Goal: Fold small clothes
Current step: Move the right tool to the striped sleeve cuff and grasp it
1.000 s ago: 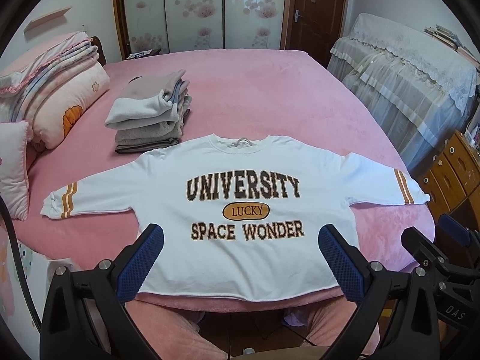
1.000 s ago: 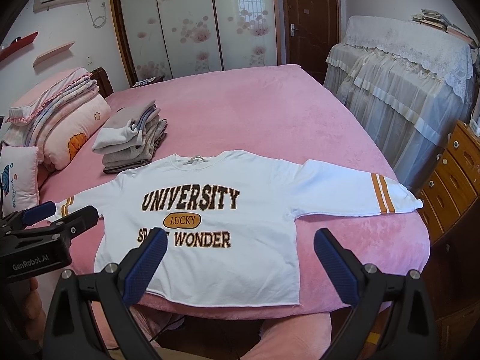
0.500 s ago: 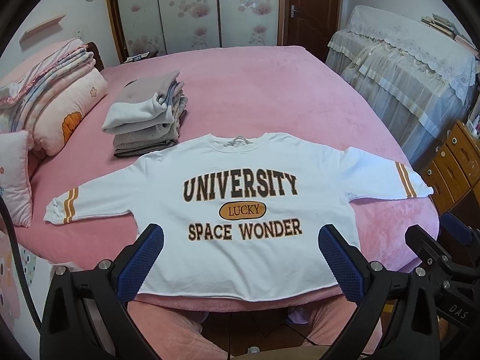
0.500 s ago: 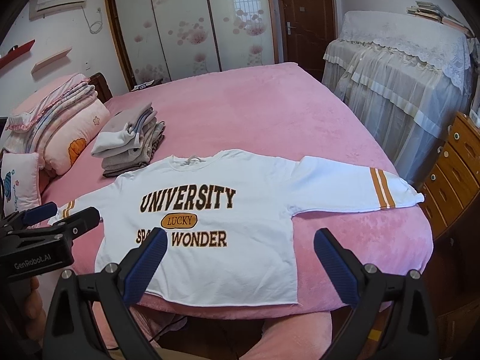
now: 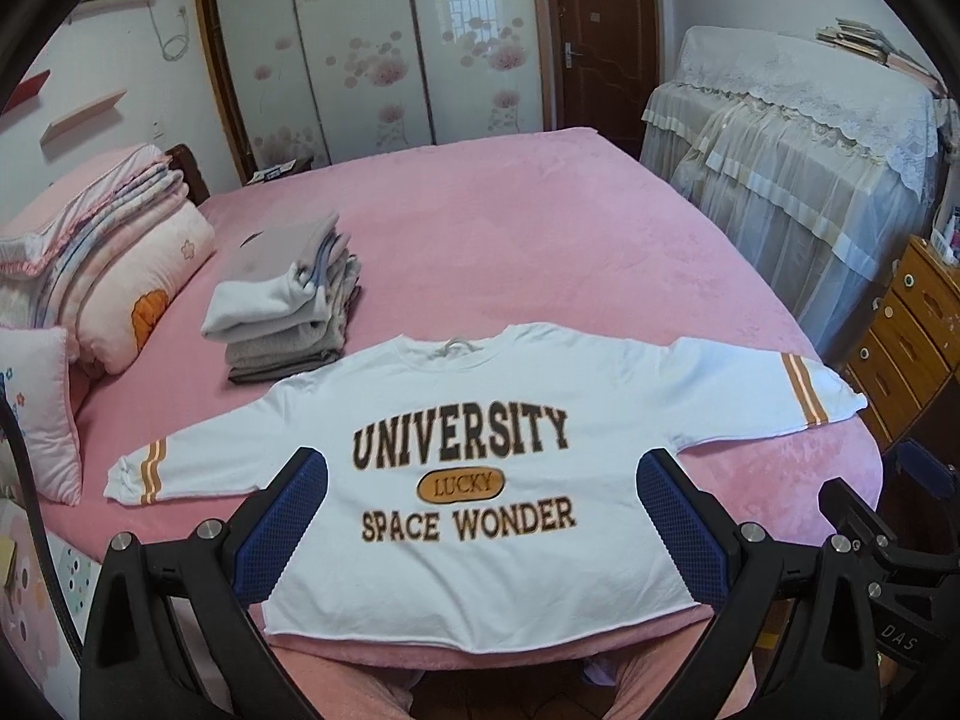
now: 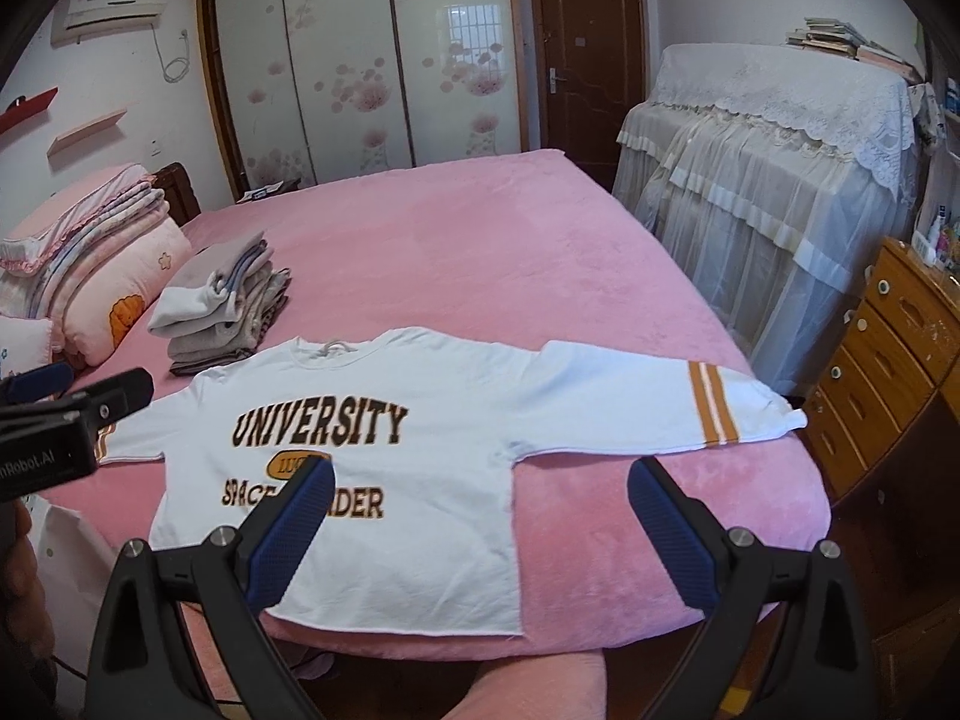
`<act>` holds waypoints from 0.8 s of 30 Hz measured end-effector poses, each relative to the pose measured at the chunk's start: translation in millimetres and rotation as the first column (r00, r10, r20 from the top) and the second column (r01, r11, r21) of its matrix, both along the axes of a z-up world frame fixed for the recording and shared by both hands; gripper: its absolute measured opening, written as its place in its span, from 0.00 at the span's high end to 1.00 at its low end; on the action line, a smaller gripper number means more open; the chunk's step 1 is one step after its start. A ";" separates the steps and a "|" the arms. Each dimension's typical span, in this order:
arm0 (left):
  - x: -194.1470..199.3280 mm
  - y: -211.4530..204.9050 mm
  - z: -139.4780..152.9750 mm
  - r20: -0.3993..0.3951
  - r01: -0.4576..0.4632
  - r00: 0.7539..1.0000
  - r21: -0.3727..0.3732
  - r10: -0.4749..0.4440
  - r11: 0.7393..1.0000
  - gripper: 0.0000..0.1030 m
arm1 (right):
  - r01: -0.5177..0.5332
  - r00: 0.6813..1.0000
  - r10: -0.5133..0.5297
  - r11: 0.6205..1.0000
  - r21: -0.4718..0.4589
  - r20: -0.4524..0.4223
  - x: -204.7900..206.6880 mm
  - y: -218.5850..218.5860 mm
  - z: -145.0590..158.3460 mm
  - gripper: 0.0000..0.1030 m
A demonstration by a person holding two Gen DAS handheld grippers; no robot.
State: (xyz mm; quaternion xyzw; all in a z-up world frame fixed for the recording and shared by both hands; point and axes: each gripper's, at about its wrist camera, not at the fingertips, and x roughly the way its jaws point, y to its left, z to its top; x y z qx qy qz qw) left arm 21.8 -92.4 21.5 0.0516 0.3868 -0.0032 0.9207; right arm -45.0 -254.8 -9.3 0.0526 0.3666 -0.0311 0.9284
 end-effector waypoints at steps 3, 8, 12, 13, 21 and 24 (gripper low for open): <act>6.1 -20.4 5.1 0.009 0.030 1.000 0.004 -0.030 1.000 0.01 | 0.010 1.000 -0.010 1.000 0.018 0.002 -0.6 -20.1 -0.1 0.04; 17.7 -59.3 9.8 0.017 0.089 0.996 0.004 -0.089 0.996 0.01 | 0.049 0.999 -0.049 0.999 0.004 0.006 -1.4 -45.9 -0.1 0.04; 30.1 -95.8 7.3 0.020 0.142 0.990 0.019 -0.142 0.990 0.01 | 0.110 0.994 -0.110 0.994 0.004 -0.007 1.6 -74.5 -4.2 0.04; 33.5 -105.9 5.8 0.021 0.157 0.987 0.024 -0.157 0.987 0.01 | 0.130 0.991 -0.130 0.992 0.001 -0.013 2.7 -82.0 -6.3 0.04; 69.7 -185.3 -31.6 0.002 0.290 0.957 0.037 -0.290 0.956 0.01 | 0.251 0.968 -0.252 0.968 -0.025 -0.021 11.8 -145.9 -21.9 0.04; 90.5 -216.1 -62.2 -0.041 0.354 0.935 0.055 -0.352 0.934 0.01 | 0.299 0.954 -0.299 0.954 -0.005 -0.032 17.0 -179.3 -32.3 0.05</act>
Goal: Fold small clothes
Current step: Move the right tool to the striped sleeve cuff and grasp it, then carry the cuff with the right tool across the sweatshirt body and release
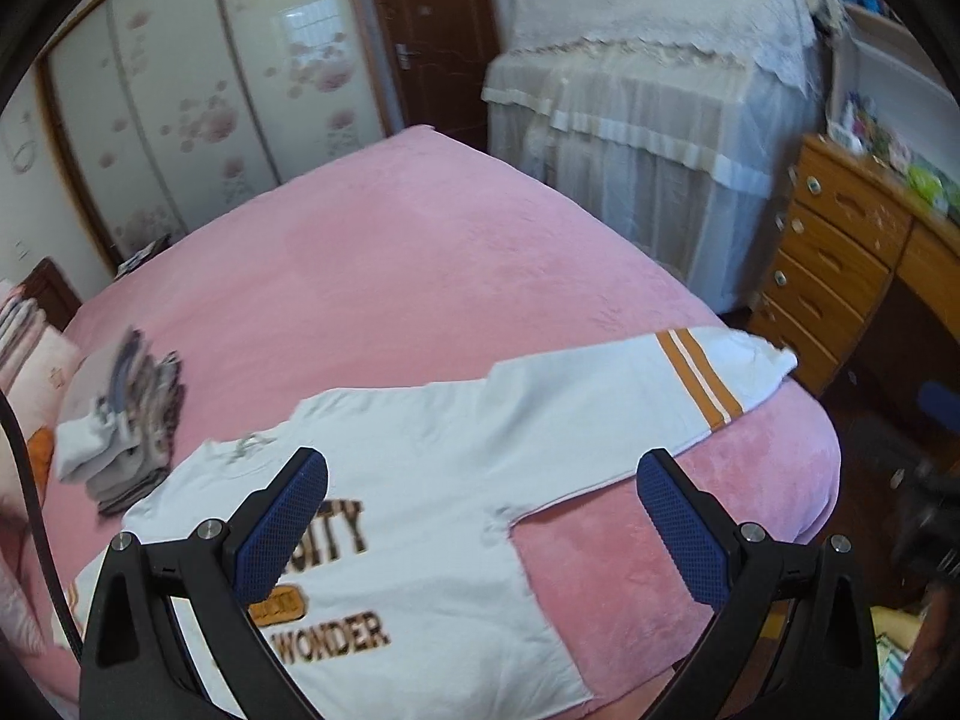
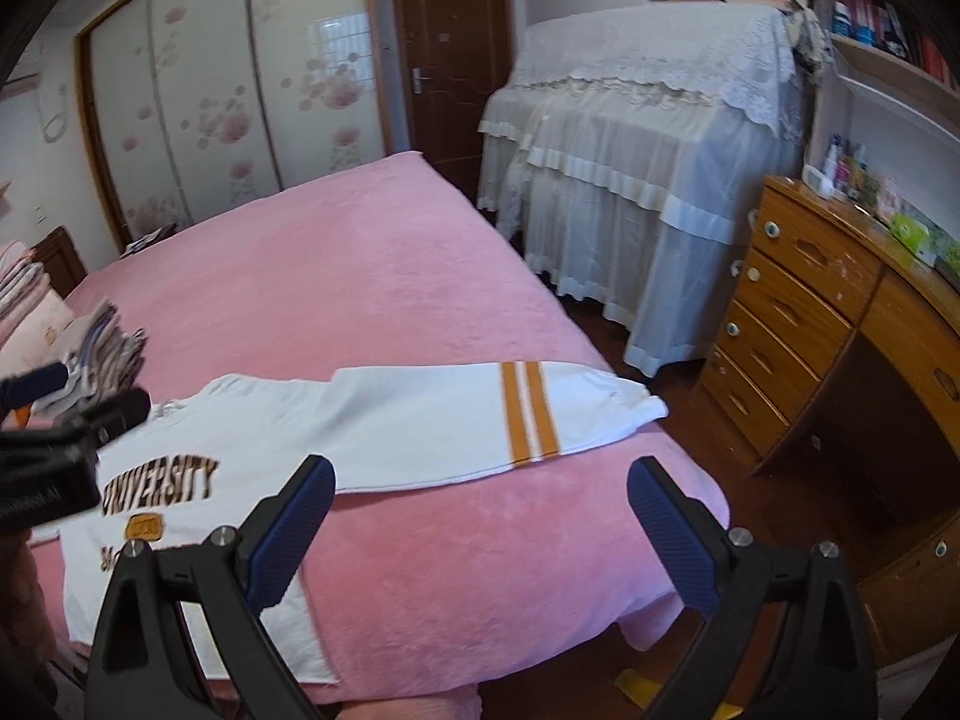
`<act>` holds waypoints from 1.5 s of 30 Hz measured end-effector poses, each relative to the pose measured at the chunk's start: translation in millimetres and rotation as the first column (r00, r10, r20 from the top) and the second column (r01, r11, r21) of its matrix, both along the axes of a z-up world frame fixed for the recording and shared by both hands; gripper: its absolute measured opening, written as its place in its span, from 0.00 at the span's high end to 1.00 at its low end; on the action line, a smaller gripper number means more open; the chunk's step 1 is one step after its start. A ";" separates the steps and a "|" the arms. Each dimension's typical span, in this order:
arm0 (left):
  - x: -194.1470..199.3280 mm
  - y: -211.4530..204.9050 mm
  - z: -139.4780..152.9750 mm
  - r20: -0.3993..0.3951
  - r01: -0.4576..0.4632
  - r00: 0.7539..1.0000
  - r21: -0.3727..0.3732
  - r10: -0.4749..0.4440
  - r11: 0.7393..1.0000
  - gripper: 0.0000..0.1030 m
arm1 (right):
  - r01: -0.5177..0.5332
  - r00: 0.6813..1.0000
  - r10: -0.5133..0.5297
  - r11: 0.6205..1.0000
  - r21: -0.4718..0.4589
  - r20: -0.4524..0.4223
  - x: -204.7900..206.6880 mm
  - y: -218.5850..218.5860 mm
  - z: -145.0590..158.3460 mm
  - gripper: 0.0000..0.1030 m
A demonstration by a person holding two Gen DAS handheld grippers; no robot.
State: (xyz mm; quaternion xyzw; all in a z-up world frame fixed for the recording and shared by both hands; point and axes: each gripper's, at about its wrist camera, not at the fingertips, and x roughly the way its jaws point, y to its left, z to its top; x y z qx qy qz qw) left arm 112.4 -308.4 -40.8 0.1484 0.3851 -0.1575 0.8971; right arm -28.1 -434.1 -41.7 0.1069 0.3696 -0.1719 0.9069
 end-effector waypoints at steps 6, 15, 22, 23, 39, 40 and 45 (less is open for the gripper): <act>33.3 -44.9 -68.9 -0.083 0.071 0.994 0.040 -0.068 0.997 0.01 | 0.091 0.993 -0.084 0.992 0.092 -0.079 15.5 -71.2 -46.5 0.16; 85.9 -82.3 -160.7 -0.231 0.058 0.971 -0.016 -0.061 0.998 0.01 | 0.167 0.976 -0.121 0.950 0.263 -0.181 42.7 -139.4 -125.6 0.33; 112.4 -103.0 -202.4 -0.285 0.006 0.958 -0.044 -0.019 0.999 0.01 | 0.220 0.963 -0.148 0.912 0.345 -0.225 77.2 -166.8 -170.1 0.41; 114.4 -105.5 -205.2 -0.284 0.003 0.959 -0.046 -0.016 0.999 0.01 | 0.226 0.963 -0.152 0.908 0.353 -0.224 80.3 -169.4 -173.1 0.41; 122.3 -111.7 -202.0 -0.309 -0.045 0.951 -0.112 0.008 0.993 0.01 | 0.249 0.965 -0.188 0.879 0.407 -0.185 111.0 -189.7 -196.7 0.85; 121.1 -110.4 -198.5 -0.304 -0.044 0.953 -0.110 0.008 0.993 0.01 | 0.245 0.966 -0.188 0.885 0.397 -0.176 110.5 -187.7 -193.3 0.86; 111.1 -96.6 -171.3 -0.262 -0.045 0.965 -0.100 0.017 0.994 0.01 | 0.173 0.985 -0.153 0.914 0.367 -0.082 108.5 -165.8 -159.1 0.87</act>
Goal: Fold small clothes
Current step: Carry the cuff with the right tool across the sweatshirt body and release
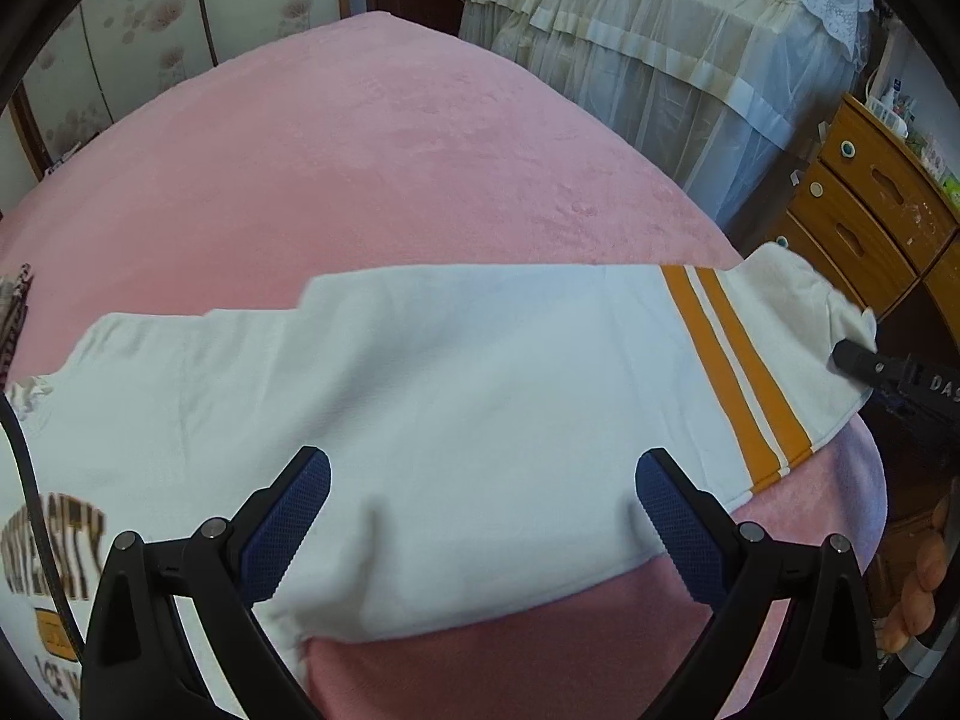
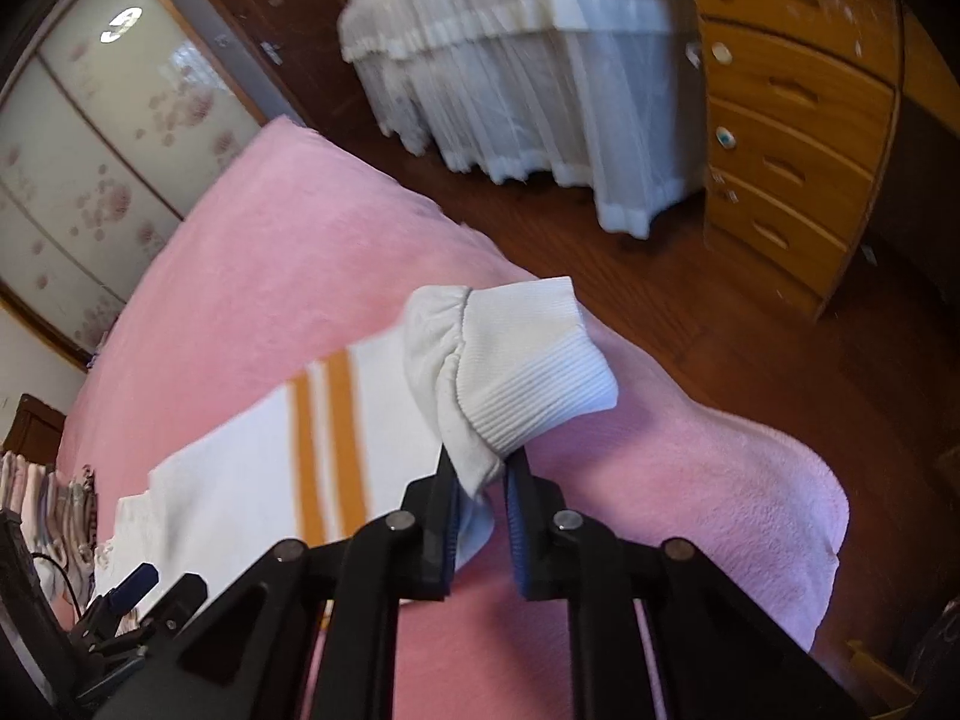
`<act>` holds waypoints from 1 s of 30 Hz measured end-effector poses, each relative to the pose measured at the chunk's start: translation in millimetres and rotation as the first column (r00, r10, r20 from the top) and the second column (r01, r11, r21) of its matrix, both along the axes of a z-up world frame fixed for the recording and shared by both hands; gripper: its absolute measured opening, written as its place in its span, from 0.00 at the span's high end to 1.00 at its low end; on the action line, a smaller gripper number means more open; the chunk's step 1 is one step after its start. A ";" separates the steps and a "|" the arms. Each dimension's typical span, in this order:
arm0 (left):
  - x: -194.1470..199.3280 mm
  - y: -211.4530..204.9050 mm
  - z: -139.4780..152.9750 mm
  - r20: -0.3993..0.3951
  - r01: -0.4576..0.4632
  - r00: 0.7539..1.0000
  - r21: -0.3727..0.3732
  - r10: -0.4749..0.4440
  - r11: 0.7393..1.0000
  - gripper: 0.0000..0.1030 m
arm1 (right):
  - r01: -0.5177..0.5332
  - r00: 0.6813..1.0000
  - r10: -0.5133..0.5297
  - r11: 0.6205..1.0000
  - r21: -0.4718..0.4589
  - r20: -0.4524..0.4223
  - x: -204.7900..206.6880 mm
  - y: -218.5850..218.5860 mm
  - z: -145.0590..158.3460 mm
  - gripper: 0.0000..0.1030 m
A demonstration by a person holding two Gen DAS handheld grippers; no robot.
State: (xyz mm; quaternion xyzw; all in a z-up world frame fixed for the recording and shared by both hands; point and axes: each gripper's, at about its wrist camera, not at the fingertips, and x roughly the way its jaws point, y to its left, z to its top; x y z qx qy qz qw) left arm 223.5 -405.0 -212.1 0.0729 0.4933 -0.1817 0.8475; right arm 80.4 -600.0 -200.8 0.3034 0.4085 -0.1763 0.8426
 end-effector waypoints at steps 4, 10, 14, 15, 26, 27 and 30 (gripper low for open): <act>-8.5 23.1 25.8 0.025 -0.021 0.999 -0.006 0.021 1.000 0.01 | -0.071 0.994 0.075 0.996 -0.045 0.086 0.7 30.2 41.0 0.87; -23.4 83.8 66.8 0.079 -0.081 0.993 -0.023 0.083 0.996 0.01 | -0.256 0.943 0.277 0.958 -0.131 0.182 12.2 111.7 93.6 0.87; -30.9 144.0 83.6 0.118 -0.170 0.979 0.005 0.168 0.985 0.01 | -0.390 0.894 0.423 0.897 -0.209 0.149 27.2 179.4 96.3 0.87; -32.0 158.2 84.1 0.115 -0.189 0.976 0.006 0.187 0.982 0.01 | -0.431 0.876 0.464 0.875 -0.220 0.129 33.5 201.0 91.0 0.87; -37.3 272.8 46.4 0.033 -0.372 0.928 0.006 0.372 0.928 0.01 | -0.648 0.754 0.654 0.730 -0.214 -0.053 64.7 346.4 13.4 0.87; -39.5 277.9 40.9 0.027 -0.375 0.927 0.008 0.374 0.927 0.01 | -0.659 0.747 0.661 0.720 -0.216 -0.074 64.5 355.4 5.9 0.87; -37.8 288.2 25.8 -0.002 -0.382 0.924 0.011 0.382 0.924 0.01 | -0.691 0.722 0.682 0.700 -0.181 -0.118 60.4 368.7 -13.2 0.83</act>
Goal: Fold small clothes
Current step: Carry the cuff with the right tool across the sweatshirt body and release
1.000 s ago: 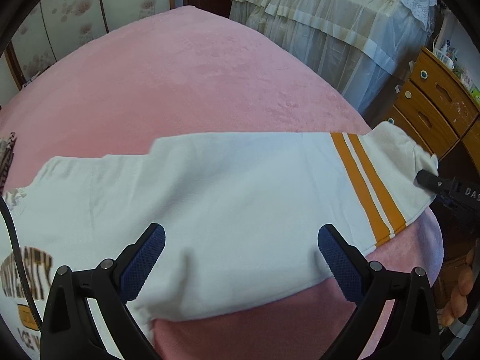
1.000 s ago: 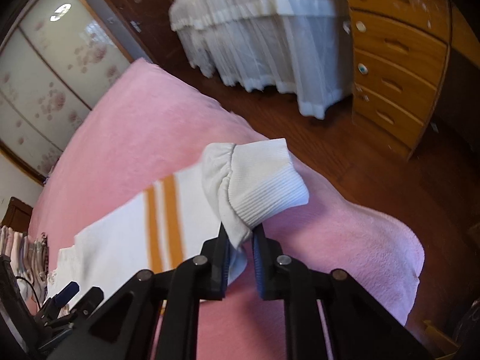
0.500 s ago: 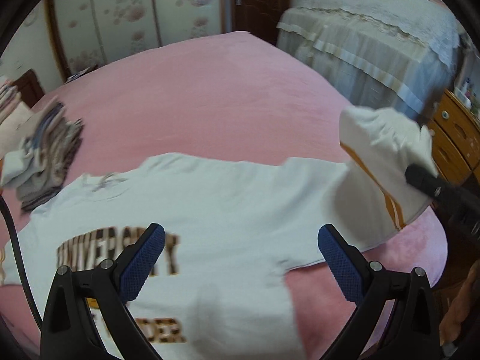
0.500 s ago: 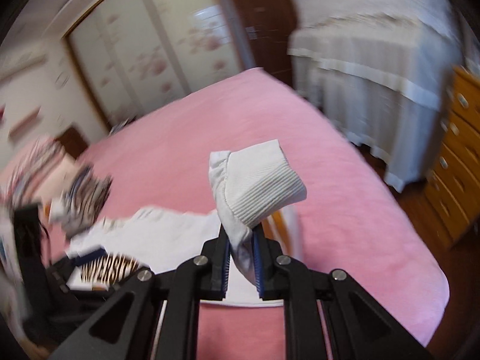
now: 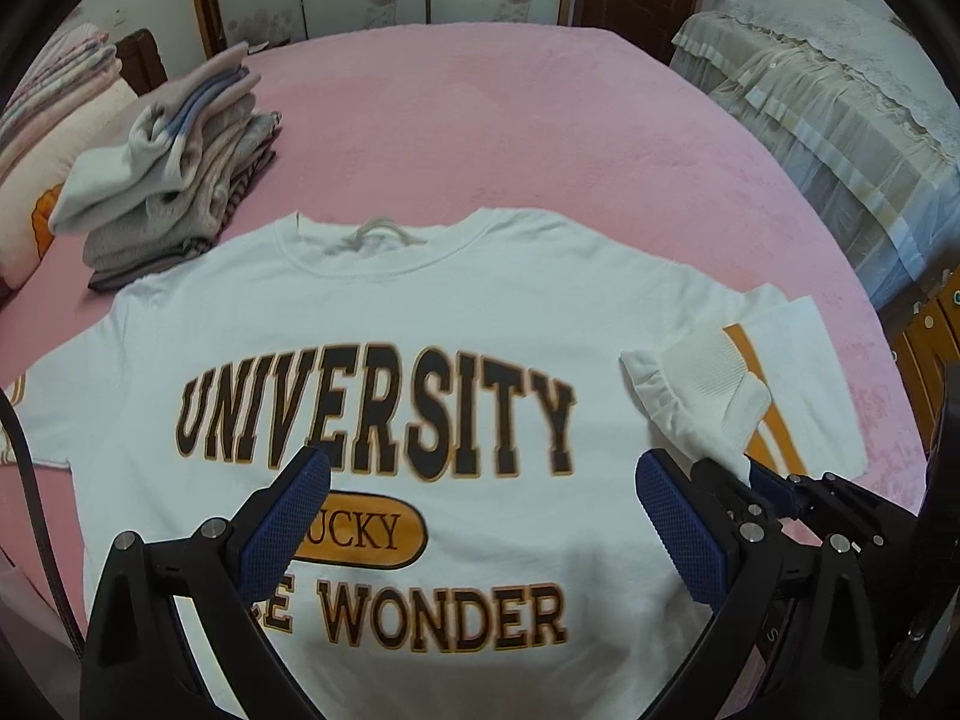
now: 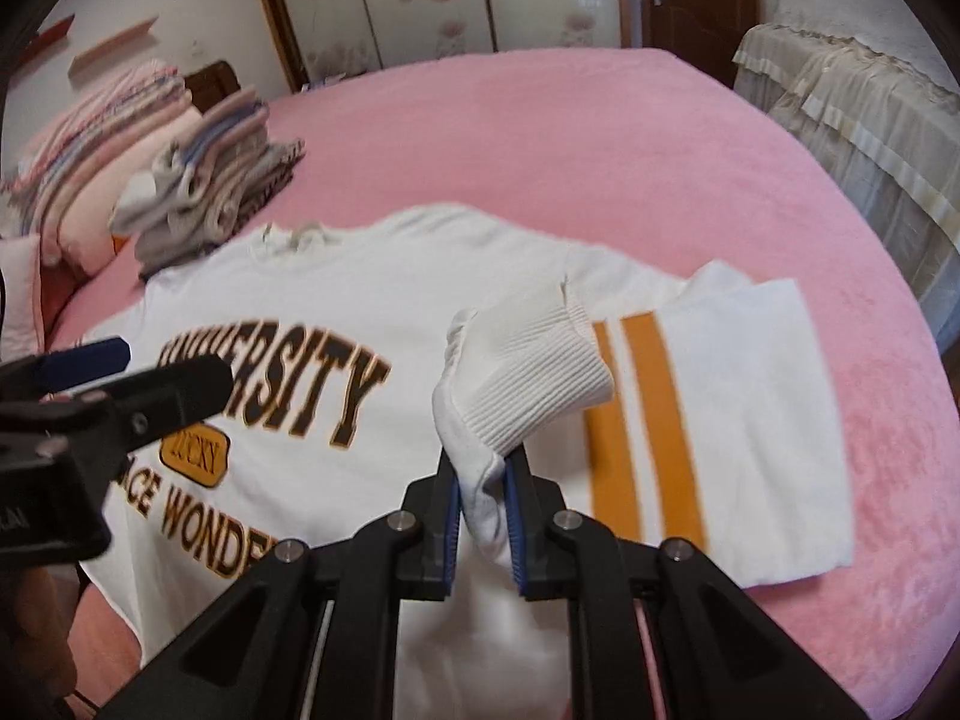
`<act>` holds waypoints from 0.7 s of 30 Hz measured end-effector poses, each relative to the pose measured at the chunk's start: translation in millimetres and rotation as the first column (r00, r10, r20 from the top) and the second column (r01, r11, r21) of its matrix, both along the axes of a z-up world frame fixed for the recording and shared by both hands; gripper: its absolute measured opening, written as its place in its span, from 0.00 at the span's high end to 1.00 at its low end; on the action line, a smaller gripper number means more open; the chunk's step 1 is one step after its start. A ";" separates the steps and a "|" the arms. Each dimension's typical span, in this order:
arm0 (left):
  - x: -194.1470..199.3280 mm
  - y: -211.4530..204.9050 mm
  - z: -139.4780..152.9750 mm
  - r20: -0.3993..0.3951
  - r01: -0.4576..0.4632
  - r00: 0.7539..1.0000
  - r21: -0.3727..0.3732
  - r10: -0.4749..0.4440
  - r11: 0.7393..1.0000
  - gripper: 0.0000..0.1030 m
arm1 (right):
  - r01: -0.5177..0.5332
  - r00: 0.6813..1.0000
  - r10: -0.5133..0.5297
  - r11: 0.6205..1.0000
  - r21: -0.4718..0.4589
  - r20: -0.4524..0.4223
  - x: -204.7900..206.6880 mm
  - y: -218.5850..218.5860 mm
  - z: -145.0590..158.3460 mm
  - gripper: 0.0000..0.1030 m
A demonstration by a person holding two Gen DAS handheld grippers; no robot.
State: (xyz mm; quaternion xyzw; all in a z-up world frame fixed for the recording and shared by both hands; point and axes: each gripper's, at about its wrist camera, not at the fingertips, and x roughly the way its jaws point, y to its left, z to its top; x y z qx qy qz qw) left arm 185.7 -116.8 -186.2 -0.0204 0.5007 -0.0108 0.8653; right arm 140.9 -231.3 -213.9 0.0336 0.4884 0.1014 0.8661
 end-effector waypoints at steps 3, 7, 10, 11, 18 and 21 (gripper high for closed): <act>0.2 5.7 -11.9 -0.030 0.000 1.000 -0.029 -0.001 1.000 0.01 | -0.017 0.999 0.018 0.999 0.035 -0.029 -3.8 -3.4 -4.8 0.74; -3.3 8.6 -21.7 -0.051 0.016 0.998 -0.072 -0.020 0.997 0.01 | -0.052 0.999 0.054 0.993 0.106 -0.010 -14.2 -2.3 0.6 0.56; -5.1 9.9 -23.5 -0.055 0.022 0.998 -0.099 -0.027 0.995 0.01 | -0.123 0.992 0.121 0.987 0.107 0.019 -22.3 7.4 9.8 0.54; -5.4 10.7 -23.0 -0.056 0.021 0.998 -0.116 -0.028 0.993 0.01 | -0.153 0.988 0.151 0.982 0.107 0.030 -26.1 11.9 11.7 0.54; -2.4 15.4 -19.1 -0.062 0.005 0.998 -0.169 -0.016 0.986 0.01 | -0.275 0.961 0.273 0.961 0.016 0.051 -48.3 45.8 15.1 0.54; 0.4 8.7 -20.6 -0.076 0.011 0.997 -0.195 -0.026 0.981 0.01 | -0.245 0.968 0.244 0.970 0.013 0.054 -57.5 38.2 17.7 0.54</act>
